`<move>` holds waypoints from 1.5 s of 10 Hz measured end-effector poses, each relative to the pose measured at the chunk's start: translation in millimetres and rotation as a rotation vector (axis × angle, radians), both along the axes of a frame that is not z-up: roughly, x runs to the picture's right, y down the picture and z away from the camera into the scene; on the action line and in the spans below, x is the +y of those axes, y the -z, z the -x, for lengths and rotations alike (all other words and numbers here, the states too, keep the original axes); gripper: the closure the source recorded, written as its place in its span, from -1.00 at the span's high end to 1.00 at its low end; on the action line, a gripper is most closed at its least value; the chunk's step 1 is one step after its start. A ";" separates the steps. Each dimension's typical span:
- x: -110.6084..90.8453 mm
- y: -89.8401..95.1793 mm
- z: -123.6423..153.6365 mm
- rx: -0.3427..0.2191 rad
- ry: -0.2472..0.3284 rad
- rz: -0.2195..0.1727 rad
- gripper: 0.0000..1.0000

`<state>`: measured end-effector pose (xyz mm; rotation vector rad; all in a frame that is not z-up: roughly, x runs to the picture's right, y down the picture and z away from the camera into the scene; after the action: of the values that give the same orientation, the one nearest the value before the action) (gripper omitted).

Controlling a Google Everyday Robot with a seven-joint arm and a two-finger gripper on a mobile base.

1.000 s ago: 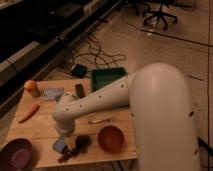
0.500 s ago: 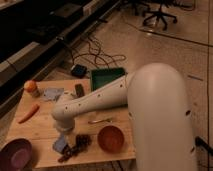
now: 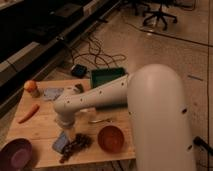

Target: Wipe table surface with sponge

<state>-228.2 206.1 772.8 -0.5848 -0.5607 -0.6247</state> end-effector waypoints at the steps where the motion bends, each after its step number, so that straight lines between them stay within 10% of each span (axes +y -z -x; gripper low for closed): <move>1: -5.6 -3.2 2.4 -0.004 -0.007 -0.002 0.60; 8: -34.3 -15.5 33.1 -0.027 0.017 -0.006 0.60; 15: 2.8 -28.9 40.7 -0.023 0.093 0.026 0.60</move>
<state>-268.9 208.9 801.7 -0.6313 -0.5664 -0.7135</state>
